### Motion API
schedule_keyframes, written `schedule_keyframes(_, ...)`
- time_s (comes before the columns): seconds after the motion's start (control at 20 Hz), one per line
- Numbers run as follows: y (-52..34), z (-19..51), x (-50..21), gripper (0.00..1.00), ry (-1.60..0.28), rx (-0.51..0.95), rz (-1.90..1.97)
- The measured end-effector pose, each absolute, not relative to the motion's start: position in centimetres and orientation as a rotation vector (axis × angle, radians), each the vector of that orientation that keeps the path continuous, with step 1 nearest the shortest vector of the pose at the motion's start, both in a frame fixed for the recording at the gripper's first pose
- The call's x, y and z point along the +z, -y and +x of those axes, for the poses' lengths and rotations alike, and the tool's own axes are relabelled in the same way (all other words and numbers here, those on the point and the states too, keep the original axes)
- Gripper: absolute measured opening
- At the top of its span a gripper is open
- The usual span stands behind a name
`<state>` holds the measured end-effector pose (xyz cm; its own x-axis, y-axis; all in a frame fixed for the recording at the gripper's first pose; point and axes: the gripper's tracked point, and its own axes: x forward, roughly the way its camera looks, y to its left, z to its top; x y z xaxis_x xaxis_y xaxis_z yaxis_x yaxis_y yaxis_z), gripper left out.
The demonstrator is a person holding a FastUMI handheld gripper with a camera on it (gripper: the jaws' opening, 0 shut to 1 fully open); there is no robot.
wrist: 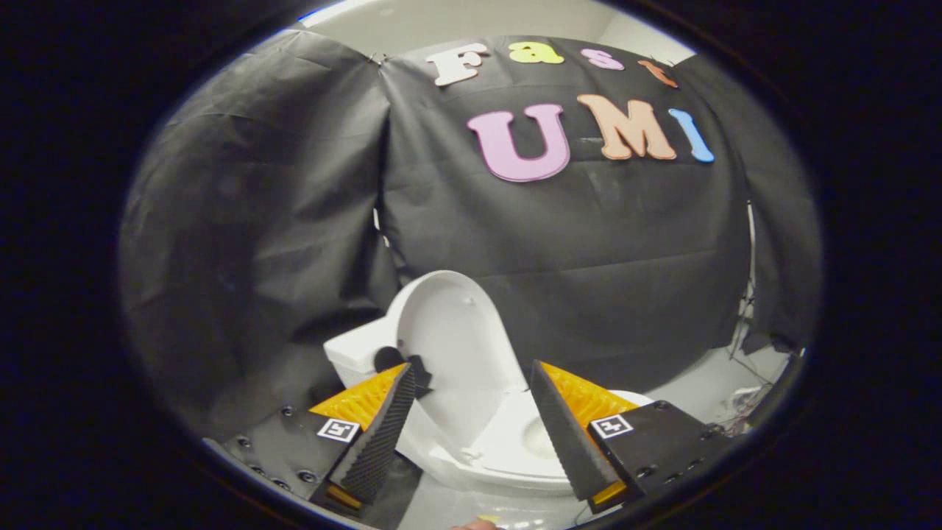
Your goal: Open the toilet lid.
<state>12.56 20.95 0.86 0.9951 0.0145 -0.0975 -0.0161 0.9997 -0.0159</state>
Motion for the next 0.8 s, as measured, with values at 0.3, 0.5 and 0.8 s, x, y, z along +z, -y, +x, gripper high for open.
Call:
schedule_keyframes(0.3, -14.8, 9.9, 0.0, 0.98, -0.146, -0.015, -0.103)
schedule_keyframes(0.5, -10.7, 7.8, 0.8, 0.98, -0.117, -0.044, -0.121)
schedule_keyframes(0.8, -5.2, 5.4, 1.6, 0.98, -0.05, -0.116, -0.09)
